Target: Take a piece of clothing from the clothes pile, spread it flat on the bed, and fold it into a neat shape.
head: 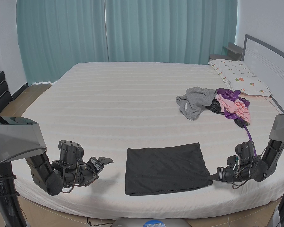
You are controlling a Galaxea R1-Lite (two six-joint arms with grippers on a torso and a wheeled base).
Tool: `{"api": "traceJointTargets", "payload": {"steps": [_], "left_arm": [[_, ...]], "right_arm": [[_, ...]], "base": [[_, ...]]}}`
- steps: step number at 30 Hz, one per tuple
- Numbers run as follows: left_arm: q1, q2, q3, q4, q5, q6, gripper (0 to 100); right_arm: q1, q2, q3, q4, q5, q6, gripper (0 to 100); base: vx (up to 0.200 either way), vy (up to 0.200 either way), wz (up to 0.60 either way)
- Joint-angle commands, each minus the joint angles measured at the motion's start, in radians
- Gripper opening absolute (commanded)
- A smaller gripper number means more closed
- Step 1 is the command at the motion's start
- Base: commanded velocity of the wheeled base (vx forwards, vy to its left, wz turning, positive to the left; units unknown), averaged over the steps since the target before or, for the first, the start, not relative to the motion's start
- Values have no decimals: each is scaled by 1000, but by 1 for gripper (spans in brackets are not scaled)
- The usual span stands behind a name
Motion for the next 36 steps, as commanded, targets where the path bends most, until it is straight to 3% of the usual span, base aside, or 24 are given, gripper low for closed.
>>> {"api": "traceJointTargets", "payload": {"steps": [1,7,14,18,25,30,36], "left_arm": [[0,1,0,0,0,0,100],[0,1,-1,0,0,0,100],[1,1,-17,0,0,-8,100],[-14,0,-18,0,0,-10,100],[-46,4,-23,1,20,-10,100],[-54,15,-38,10,37,-8,100],[-55,32,-84,13,42,-8,100]], "right_arm": [[-1,3,12,-2,-1,-29,100],[-24,12,-70,-8,7,-4,100],[-21,29,-171,-7,1,158,100],[-10,37,-185,-7,2,167,100],[20,45,-218,-7,1,169,100],[42,114,-338,7,-1,170,100],[46,175,-467,10,-21,215,100]], "base": [[0,0,0],[0,0,0],[0,0,0],[0,0,0],[0,-200,0],[0,-200,0],[0,0,0]]}}
